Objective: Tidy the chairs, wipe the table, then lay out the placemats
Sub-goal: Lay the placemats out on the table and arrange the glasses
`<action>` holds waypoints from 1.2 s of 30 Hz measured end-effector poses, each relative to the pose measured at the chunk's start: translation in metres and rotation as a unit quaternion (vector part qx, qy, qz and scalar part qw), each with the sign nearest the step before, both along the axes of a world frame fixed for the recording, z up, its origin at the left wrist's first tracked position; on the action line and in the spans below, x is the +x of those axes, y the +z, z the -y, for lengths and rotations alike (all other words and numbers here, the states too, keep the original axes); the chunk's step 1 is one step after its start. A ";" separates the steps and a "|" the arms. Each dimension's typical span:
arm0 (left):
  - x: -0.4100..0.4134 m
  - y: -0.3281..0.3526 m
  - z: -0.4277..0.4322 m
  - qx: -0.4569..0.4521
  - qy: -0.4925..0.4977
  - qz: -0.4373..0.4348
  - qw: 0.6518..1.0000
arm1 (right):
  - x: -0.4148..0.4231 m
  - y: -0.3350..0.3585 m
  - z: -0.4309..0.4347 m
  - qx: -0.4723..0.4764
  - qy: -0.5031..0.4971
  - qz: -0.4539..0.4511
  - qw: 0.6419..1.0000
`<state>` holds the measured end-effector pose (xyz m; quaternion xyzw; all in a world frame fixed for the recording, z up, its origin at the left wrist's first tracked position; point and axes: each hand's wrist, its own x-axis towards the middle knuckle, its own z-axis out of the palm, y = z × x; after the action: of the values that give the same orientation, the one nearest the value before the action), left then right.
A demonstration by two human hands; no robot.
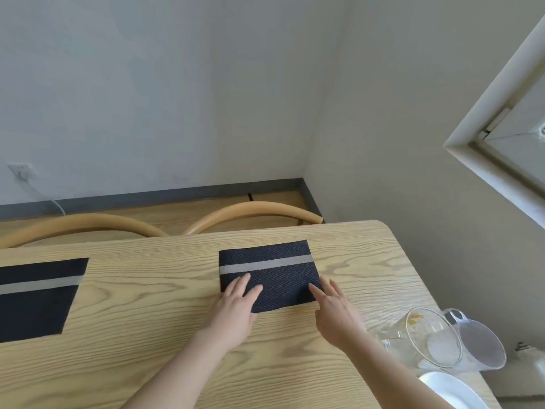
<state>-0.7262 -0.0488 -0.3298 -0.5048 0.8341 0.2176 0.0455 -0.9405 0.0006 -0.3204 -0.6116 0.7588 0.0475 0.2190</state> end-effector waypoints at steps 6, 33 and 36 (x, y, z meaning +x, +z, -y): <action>-0.002 -0.009 0.001 0.030 -0.055 0.040 0.997 | 0.000 -0.016 0.005 0.028 0.056 -0.026 0.998; 0.014 -0.002 -0.011 0.047 -0.035 0.002 0.998 | 0.014 -0.014 -0.022 -0.056 0.059 -0.013 0.997; 0.021 0.008 -0.045 0.042 -0.039 -0.015 0.998 | 0.017 -0.008 -0.047 -0.071 0.074 -0.007 0.995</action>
<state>-0.7053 -0.0041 -0.3222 -0.4661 0.8439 0.2583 0.0631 -0.9233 0.0477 -0.3280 -0.6796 0.7146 0.0137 0.1652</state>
